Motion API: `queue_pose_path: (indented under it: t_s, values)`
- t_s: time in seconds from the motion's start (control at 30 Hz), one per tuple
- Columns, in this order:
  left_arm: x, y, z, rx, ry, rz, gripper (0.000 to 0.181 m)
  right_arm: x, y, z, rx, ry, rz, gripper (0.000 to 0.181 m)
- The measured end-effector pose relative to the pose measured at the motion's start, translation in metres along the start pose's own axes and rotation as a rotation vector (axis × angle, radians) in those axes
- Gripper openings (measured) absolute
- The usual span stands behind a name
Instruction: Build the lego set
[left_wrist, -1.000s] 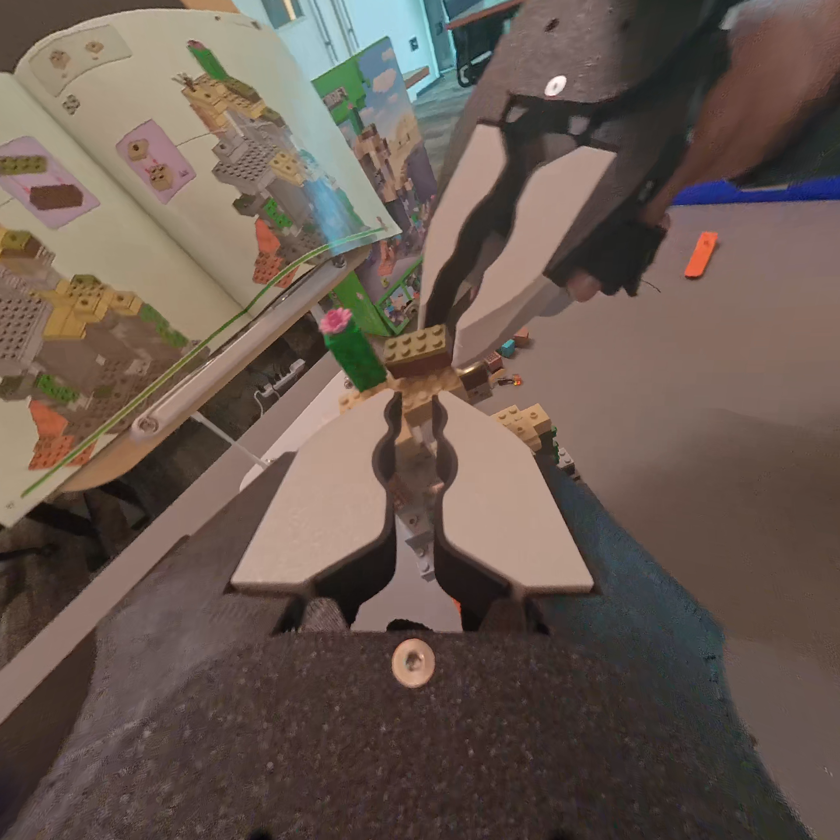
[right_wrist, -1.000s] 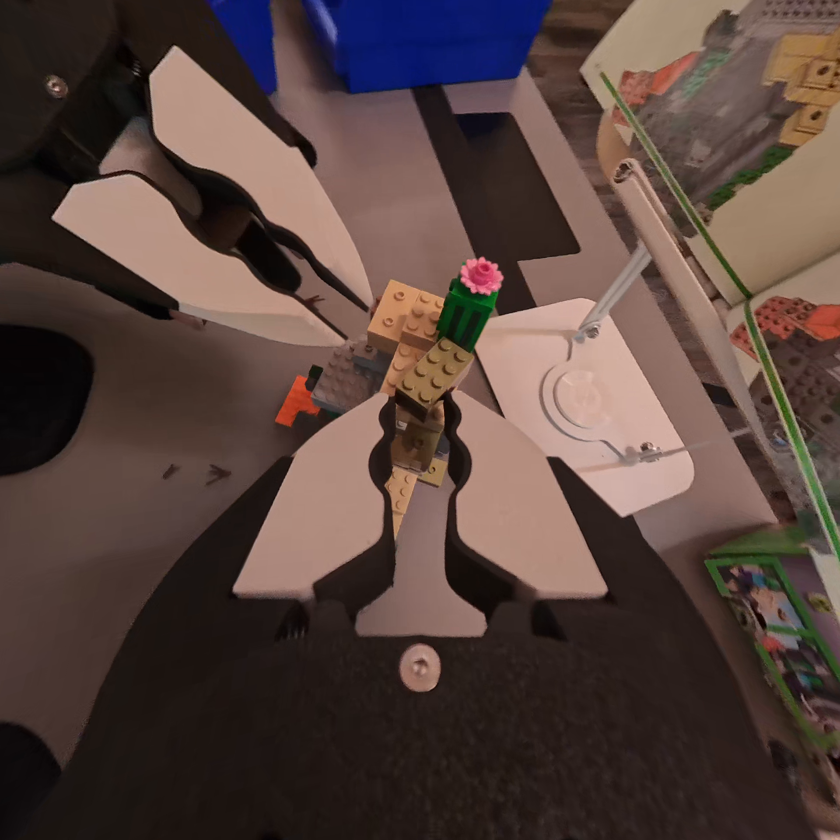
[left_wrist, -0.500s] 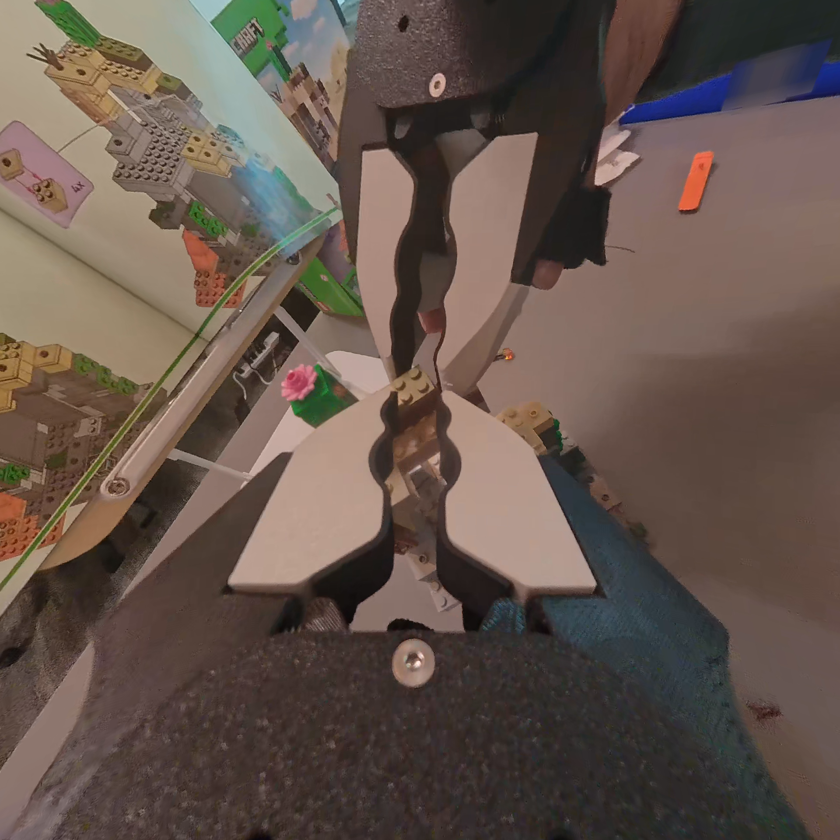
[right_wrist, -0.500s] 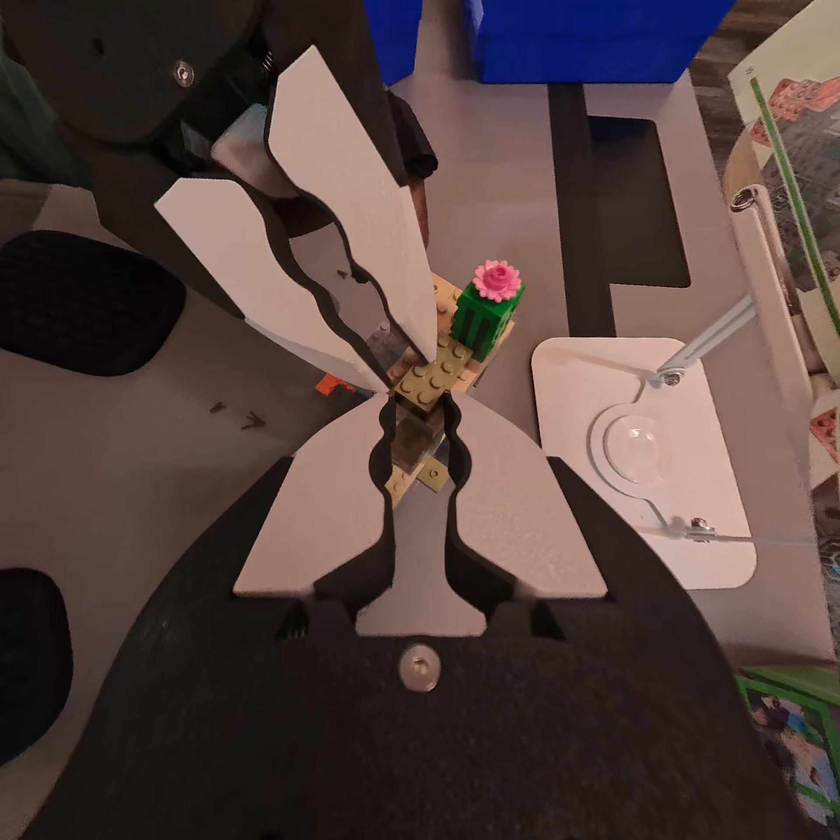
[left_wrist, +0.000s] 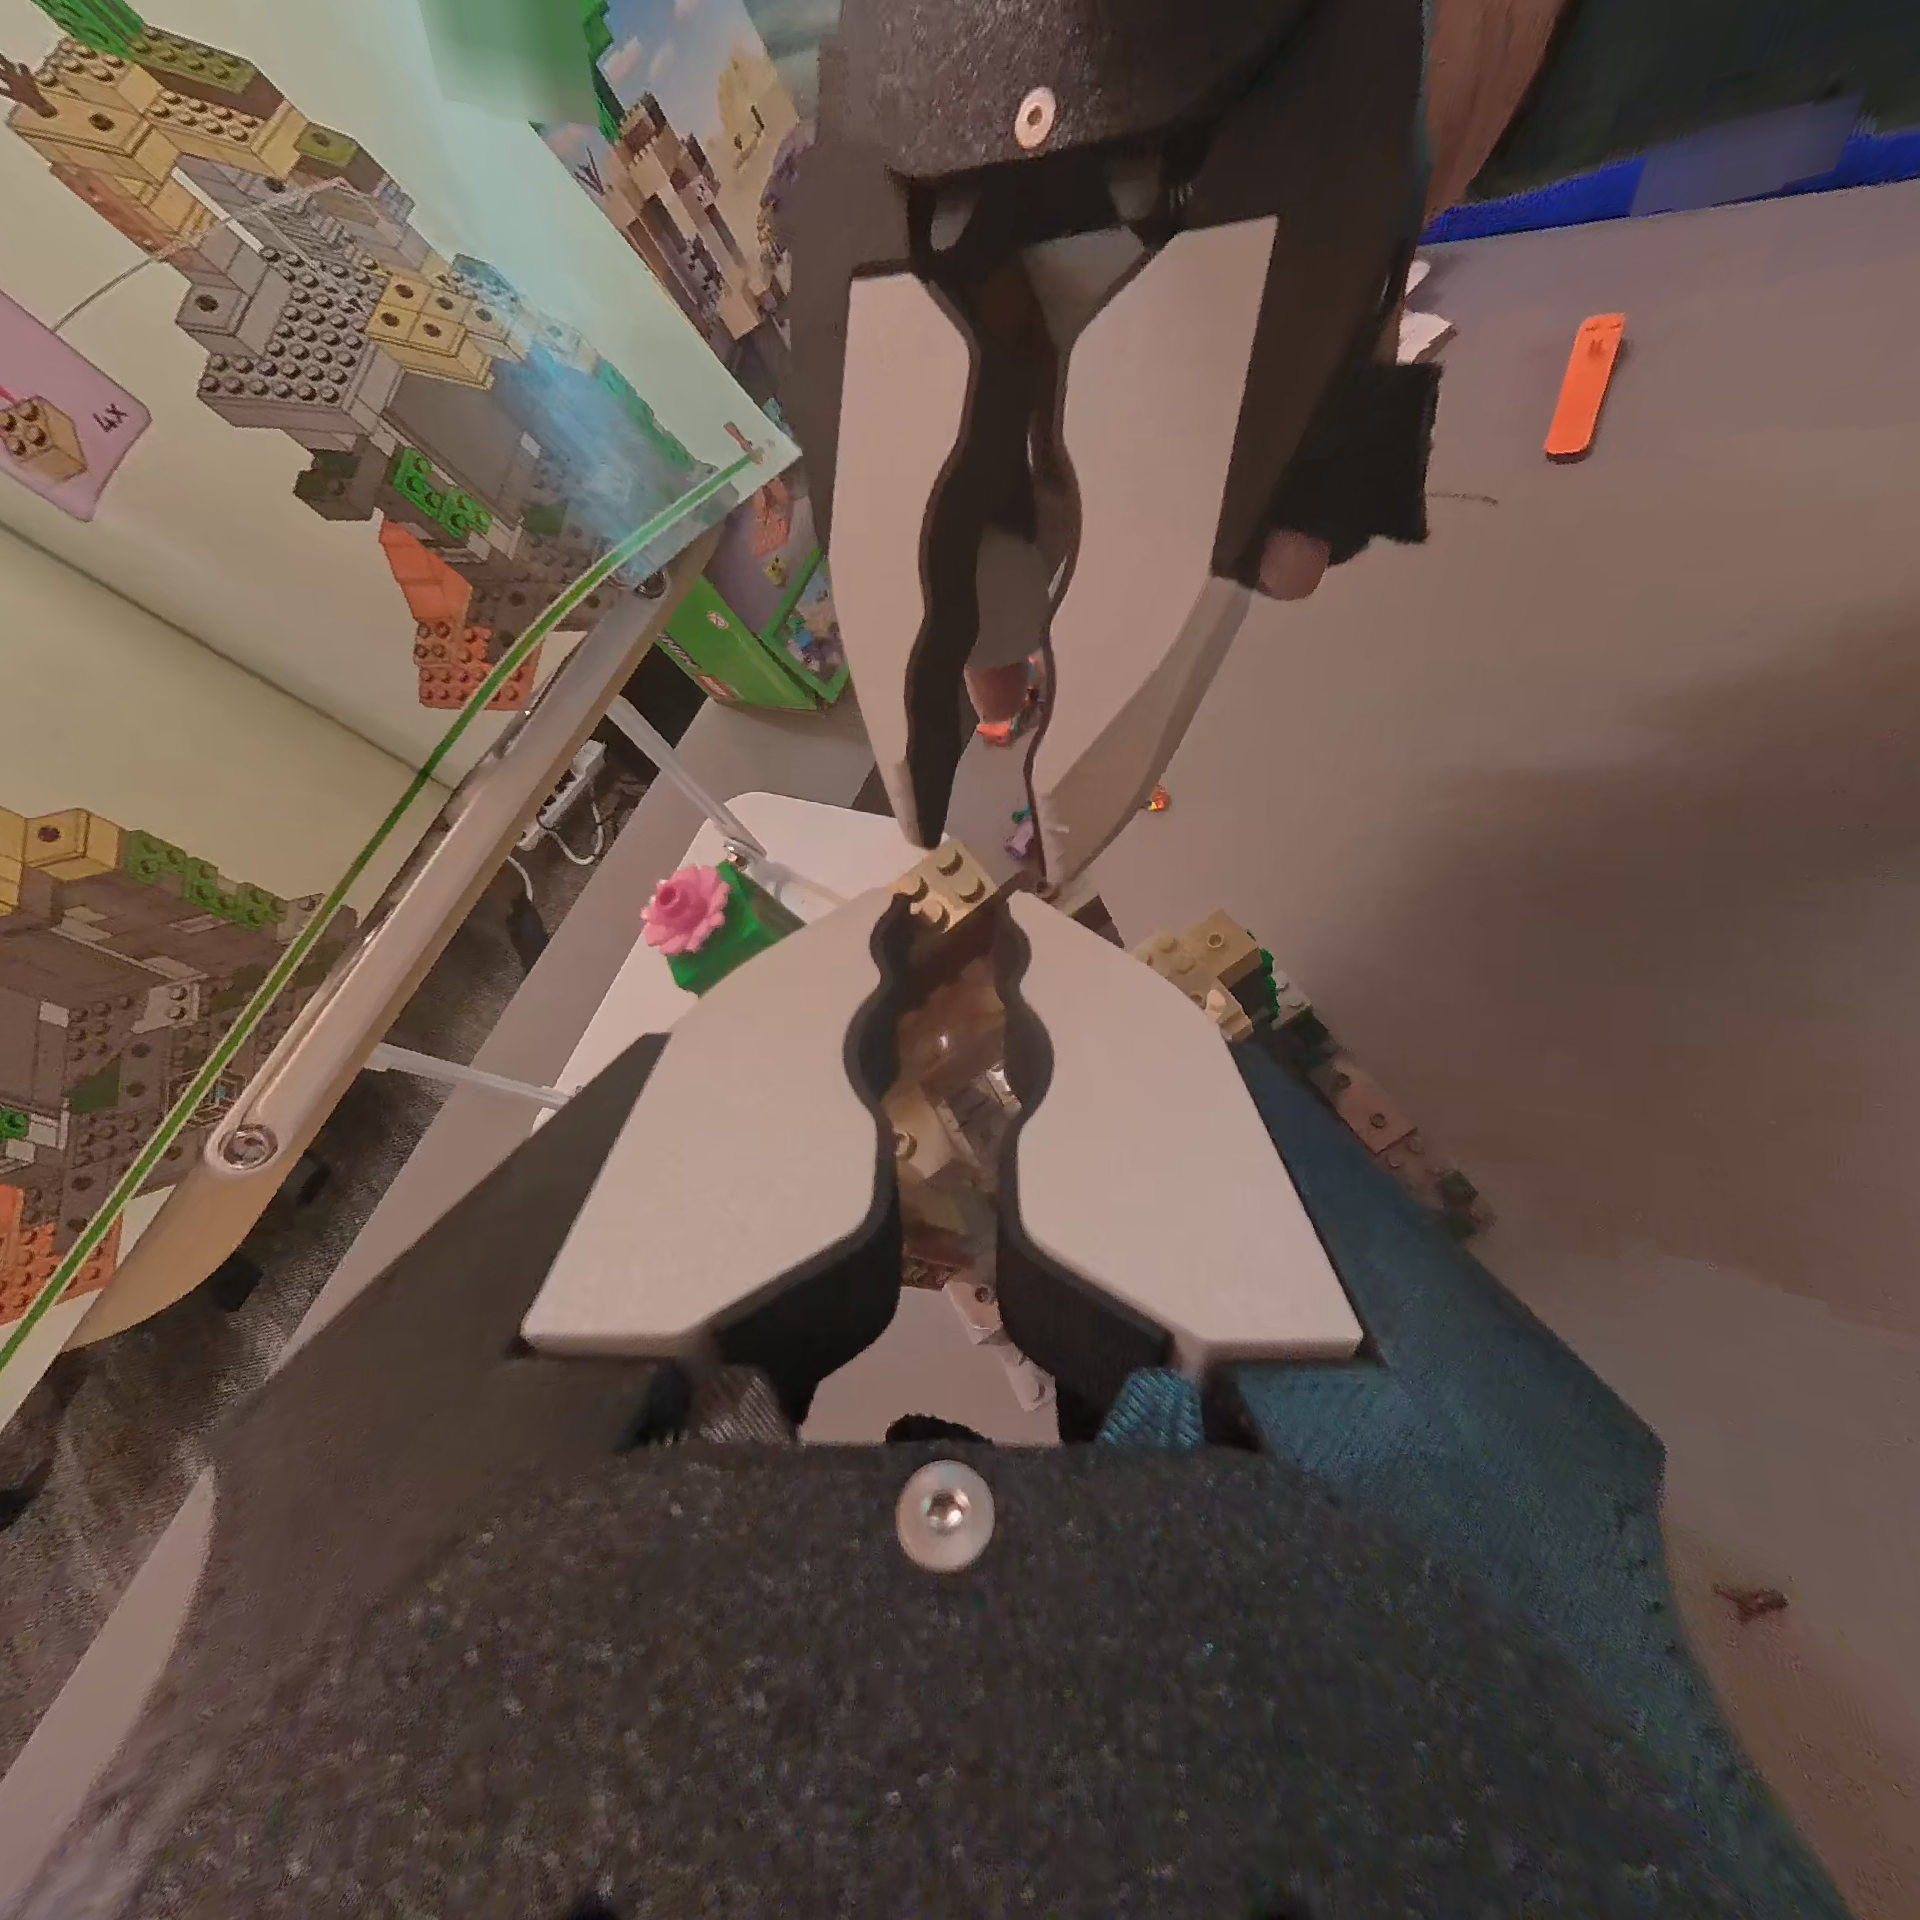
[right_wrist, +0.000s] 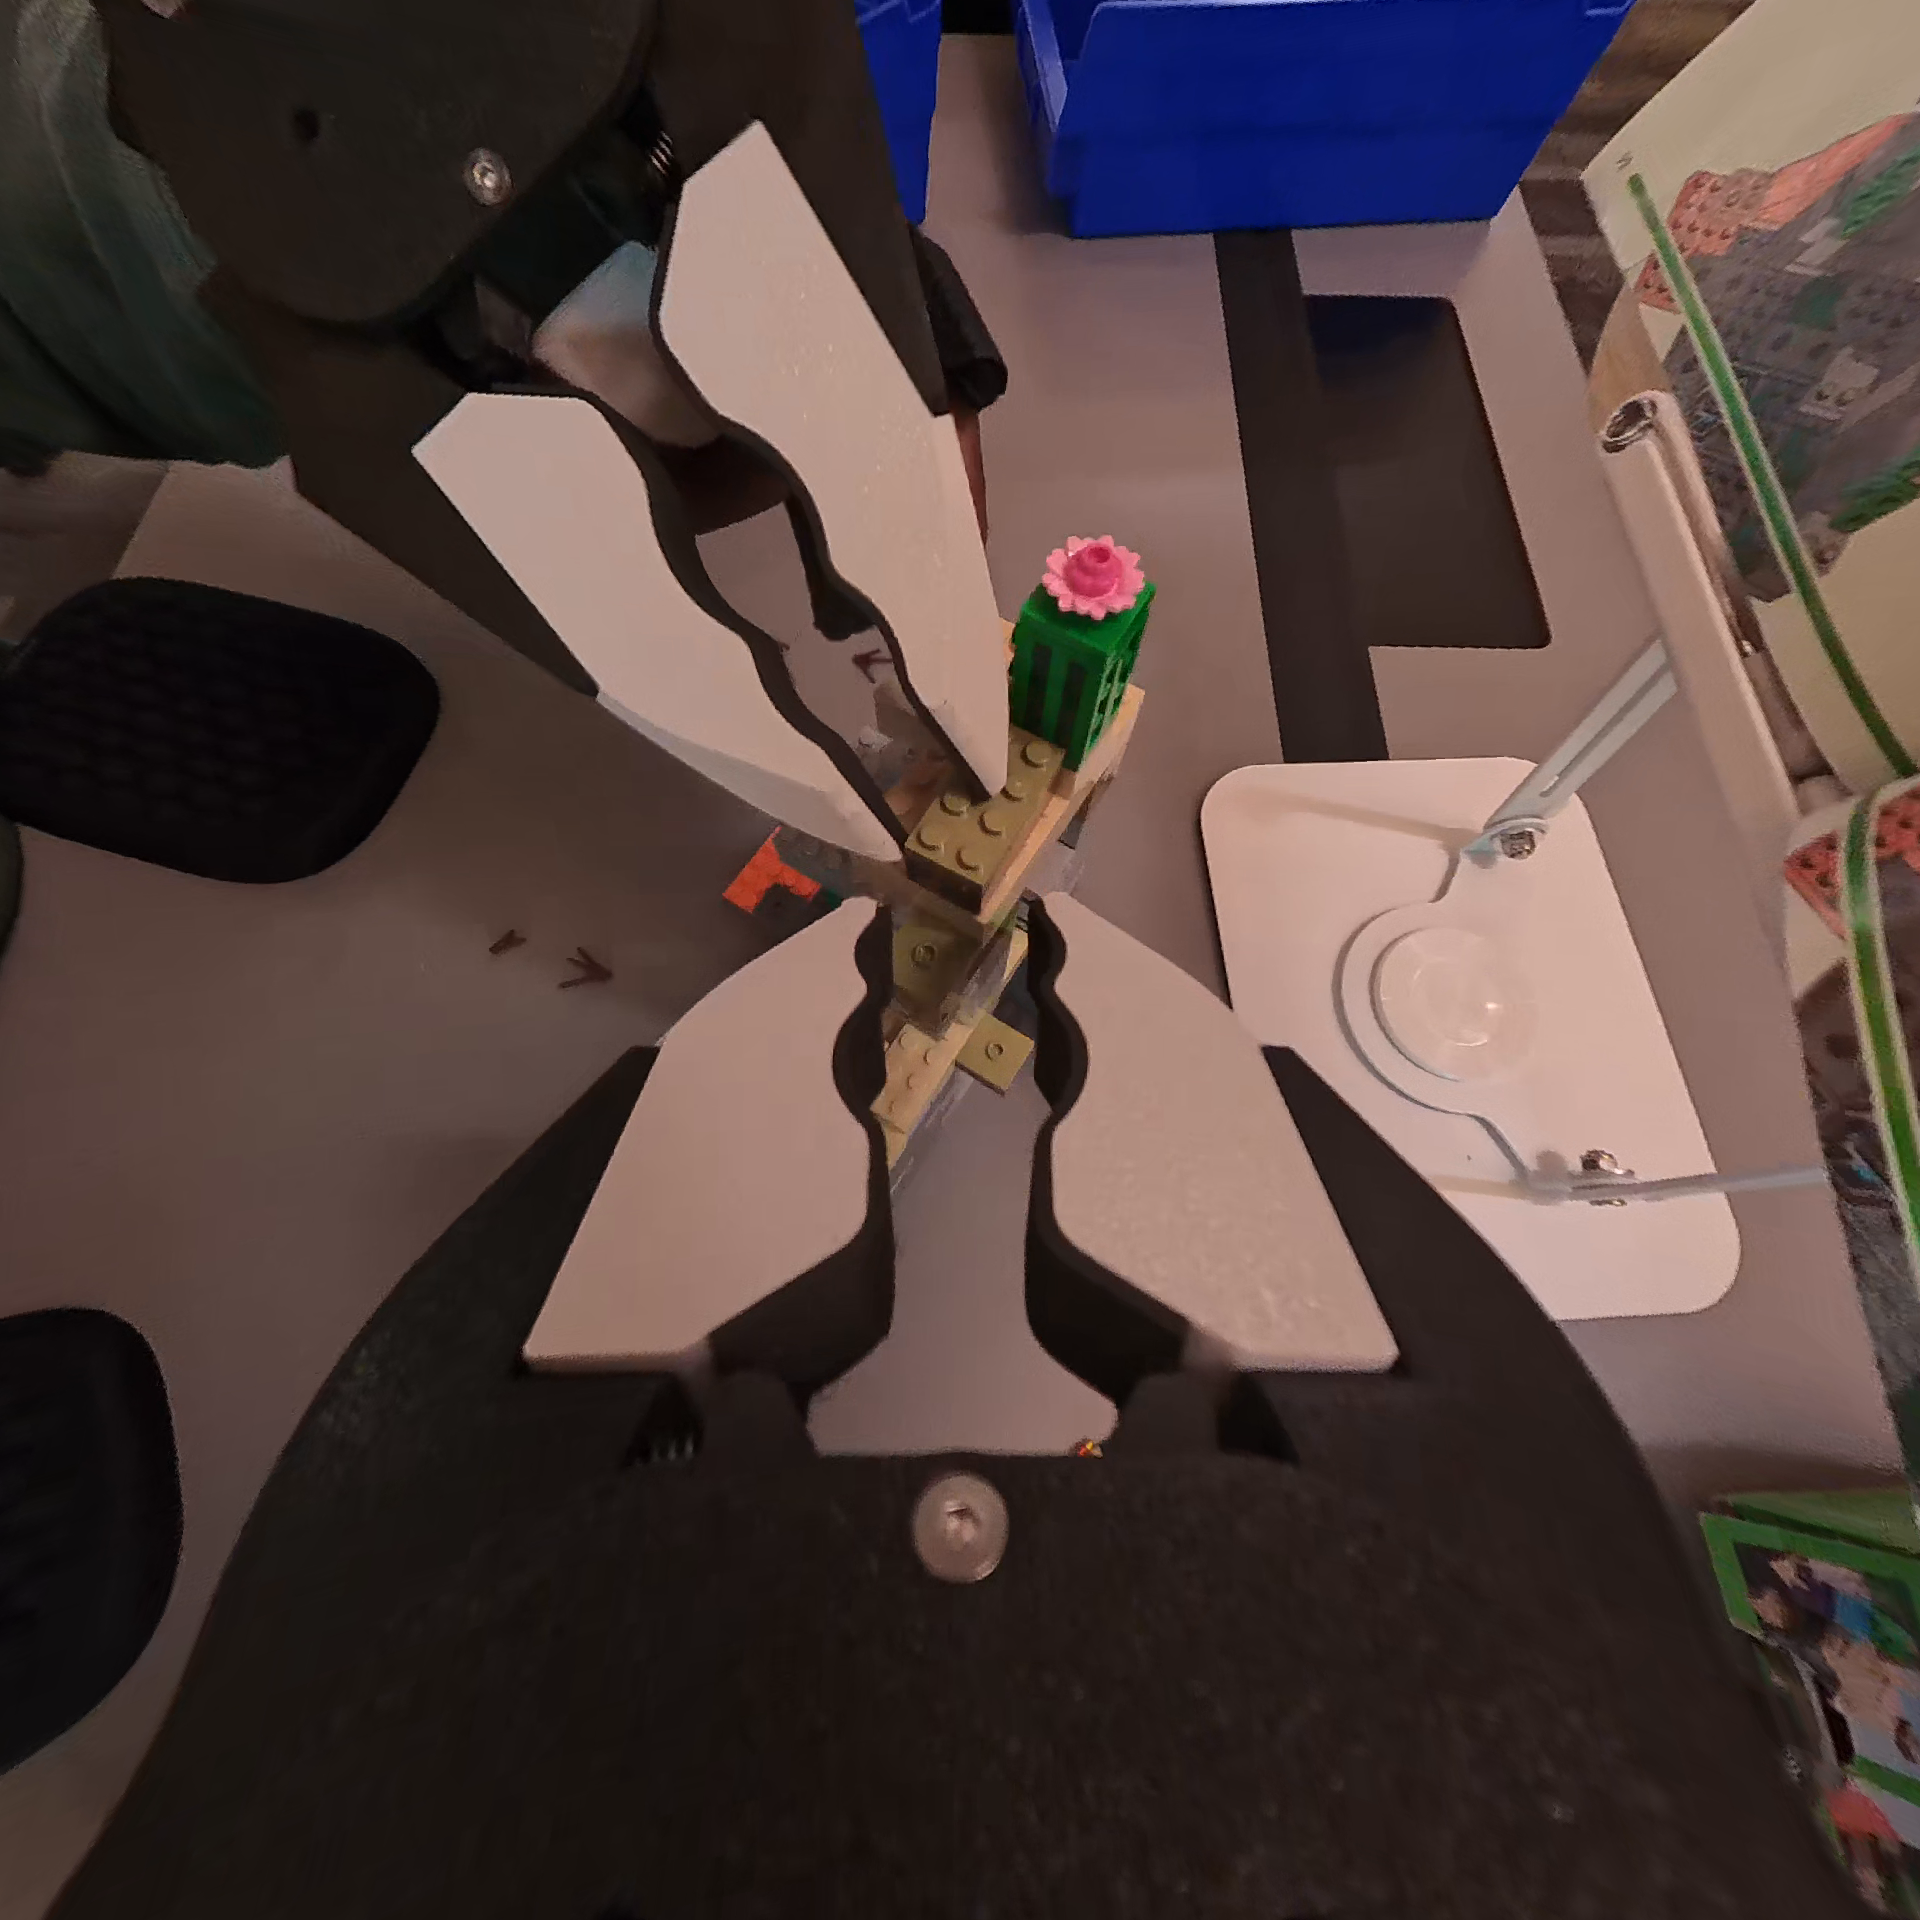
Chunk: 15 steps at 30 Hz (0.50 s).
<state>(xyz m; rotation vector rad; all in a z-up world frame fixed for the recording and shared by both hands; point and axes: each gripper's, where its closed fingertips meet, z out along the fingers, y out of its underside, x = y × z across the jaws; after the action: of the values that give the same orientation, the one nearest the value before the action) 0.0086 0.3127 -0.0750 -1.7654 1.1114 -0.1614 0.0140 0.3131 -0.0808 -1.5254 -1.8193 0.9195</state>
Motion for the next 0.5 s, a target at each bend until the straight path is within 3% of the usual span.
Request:
queue_pose_path:
  t_s: [0.2, 0.5]
  values:
    - [-0.001, 0.0, 0.001, -0.005, 0.014, 0.013, 0.015, 0.001, -0.004, -0.014, 0.024, 0.058, -0.021, 0.02]
    - [0.0, 0.001, 0.0, -0.021, 0.038, 0.036, 0.013, 0.006, -0.019, -0.006, -0.012, 0.098, -0.037, 0.013]
